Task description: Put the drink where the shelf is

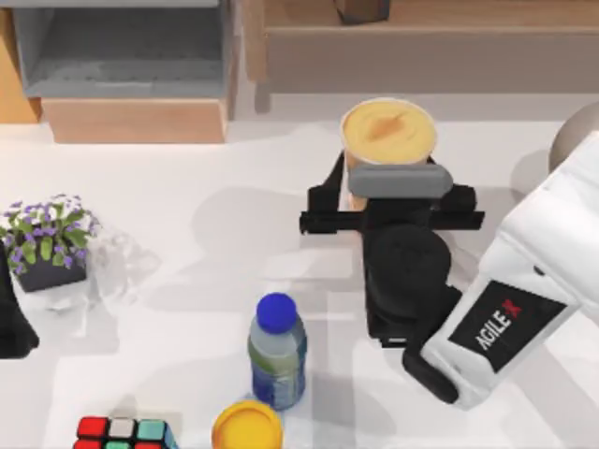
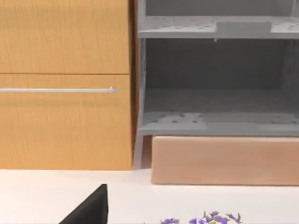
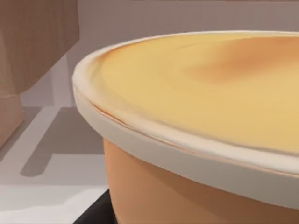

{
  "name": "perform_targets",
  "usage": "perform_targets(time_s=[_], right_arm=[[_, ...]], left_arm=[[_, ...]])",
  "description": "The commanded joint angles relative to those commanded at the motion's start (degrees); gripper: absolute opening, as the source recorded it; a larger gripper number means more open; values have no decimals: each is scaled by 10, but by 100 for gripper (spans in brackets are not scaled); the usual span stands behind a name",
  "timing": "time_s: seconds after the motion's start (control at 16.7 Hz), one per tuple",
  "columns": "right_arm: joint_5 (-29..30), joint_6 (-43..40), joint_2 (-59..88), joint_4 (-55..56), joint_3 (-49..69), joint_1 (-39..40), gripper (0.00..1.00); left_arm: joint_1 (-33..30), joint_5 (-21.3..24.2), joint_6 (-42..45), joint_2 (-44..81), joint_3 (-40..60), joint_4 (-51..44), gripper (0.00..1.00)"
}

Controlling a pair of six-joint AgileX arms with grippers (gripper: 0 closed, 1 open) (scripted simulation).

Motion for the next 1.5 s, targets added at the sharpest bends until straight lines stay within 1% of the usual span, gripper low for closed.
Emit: perform_targets(time_s=[0.72, 0.96, 1.2, 1.5], right_arm=[[0, 1, -24, -20, -4, 1, 0], [-6, 3, -36, -15, 11, -3, 0], [-39, 6, -85, -42, 50, -32, 0], [-105, 7, -152, -131, 104, -96, 0]], left_arm=[[0, 0, 0, 0, 0, 0, 100], [0, 0, 0, 0, 0, 0, 100], [0, 0, 0, 0, 0, 0, 100], [0, 0, 0, 0, 0, 0, 100]])
